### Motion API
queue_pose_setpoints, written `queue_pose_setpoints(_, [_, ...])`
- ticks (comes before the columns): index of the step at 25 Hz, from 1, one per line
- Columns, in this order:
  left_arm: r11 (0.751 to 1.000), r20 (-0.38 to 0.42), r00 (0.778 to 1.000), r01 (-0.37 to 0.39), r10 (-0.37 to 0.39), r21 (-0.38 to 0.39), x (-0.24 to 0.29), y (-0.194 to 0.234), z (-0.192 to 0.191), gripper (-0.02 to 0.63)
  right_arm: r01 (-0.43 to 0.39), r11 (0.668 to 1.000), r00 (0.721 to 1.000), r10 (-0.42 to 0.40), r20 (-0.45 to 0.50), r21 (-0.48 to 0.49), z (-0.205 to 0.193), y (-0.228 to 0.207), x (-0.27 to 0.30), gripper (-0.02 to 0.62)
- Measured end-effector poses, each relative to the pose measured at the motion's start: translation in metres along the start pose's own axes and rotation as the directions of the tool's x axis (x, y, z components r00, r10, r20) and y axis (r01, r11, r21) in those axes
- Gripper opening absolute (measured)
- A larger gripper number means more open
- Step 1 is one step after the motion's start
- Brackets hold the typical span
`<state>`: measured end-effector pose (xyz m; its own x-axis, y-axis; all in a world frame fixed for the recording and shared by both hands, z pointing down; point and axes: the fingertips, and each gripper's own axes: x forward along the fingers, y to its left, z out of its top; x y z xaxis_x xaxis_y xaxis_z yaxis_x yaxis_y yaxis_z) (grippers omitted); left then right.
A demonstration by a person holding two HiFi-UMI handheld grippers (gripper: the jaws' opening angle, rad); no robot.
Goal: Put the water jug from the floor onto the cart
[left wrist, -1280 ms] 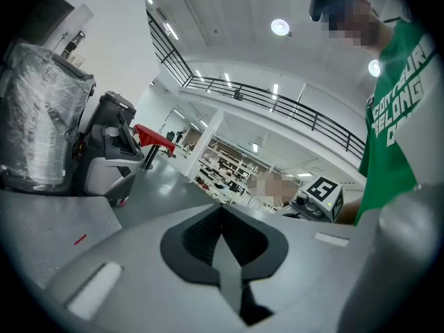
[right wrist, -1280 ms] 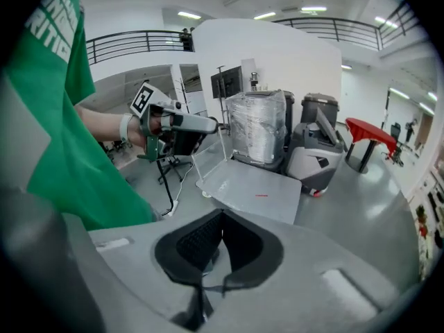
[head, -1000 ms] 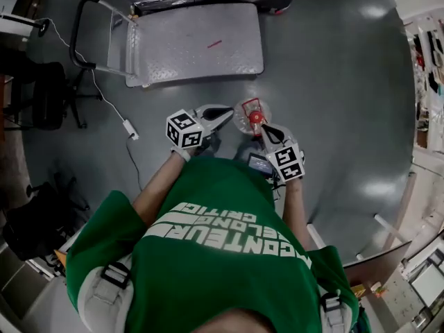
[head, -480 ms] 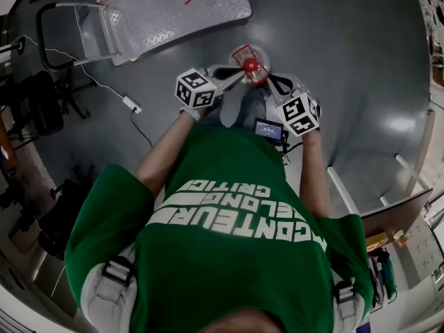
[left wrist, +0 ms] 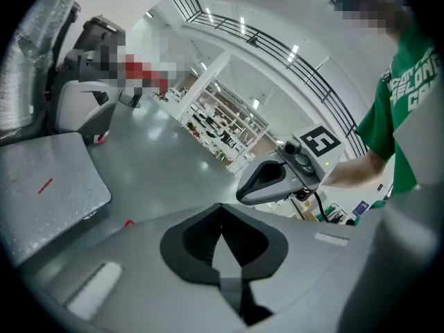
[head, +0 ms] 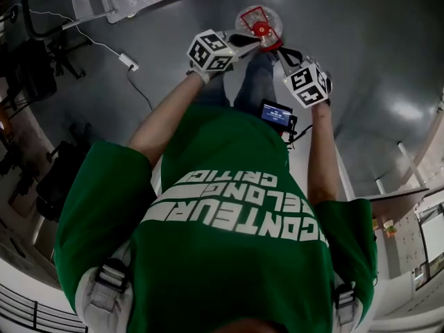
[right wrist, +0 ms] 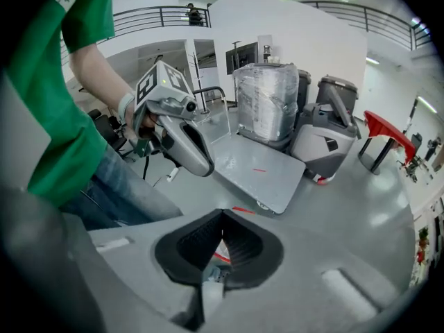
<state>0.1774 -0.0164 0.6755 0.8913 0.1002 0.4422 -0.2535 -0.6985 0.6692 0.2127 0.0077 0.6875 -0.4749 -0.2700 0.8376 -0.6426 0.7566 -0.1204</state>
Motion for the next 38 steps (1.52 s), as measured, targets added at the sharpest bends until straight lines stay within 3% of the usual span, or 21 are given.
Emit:
queue_pose_setpoints(5, [1.000, -0.050, 0.999, -0.007, 0.005, -0.031, 0.008, 0.023, -0.042, 0.011, -0.039, 0.999, 0.998, 0.039, -0.050, 0.002, -0.029, 0.004, 0.047, -0.006])
queue_pose_setpoints(11, [1.000, -0.128, 0.992, 0.008, -0.009, -0.007, 0.028, 0.024, -0.076, 0.011, -0.047, 0.998, 0.997, 0.050, -0.066, 0.035, -0.057, 0.002, 0.066, -0.006])
queue_pose_setpoints(15, [1.000, -0.154, 0.988, 0.010, -0.009, 0.006, 0.044, 0.050, -0.097, 0.011, -0.045, 0.996, 0.996, 0.050, -0.072, 0.070, -0.078, -0.004, 0.094, -0.006])
queue_pose_setpoints(21, [0.999, -0.170, 0.984, -0.042, 0.047, 0.030, 0.063, 0.096, -0.122, 0.011, 0.026, 0.984, 0.995, -0.008, -0.101, 0.178, -0.112, -0.020, 0.141, -0.003])
queue_pose_setpoints(27, [0.988, -0.264, 0.953, -0.130, 0.149, 0.088, 0.086, 0.148, -0.152, 0.029, 0.122, 0.971, 0.977, -0.081, -0.198, 0.205, -0.154, -0.040, 0.186, 0.042])
queue_pose_setpoints(31, [0.971, -0.255, 0.946, -0.227, 0.200, -0.078, 0.095, 0.186, -0.167, 0.074, 0.174, 0.955, 0.964, -0.115, -0.240, 0.242, -0.172, -0.054, 0.206, 0.059])
queue_pose_setpoints(34, [0.930, -0.240, 0.936, -0.308, 0.258, -0.201, 0.097, 0.211, -0.177, 0.083, 0.192, 0.950, 0.955, -0.123, -0.269, 0.248, -0.183, -0.058, 0.218, 0.071])
queue_pose_setpoints(38, [0.876, -0.246, 0.918, -0.377, 0.311, -0.301, 0.108, 0.238, -0.190, 0.110, 0.198, 0.944, 0.949, -0.117, -0.294, 0.262, -0.194, -0.060, 0.230, 0.083])
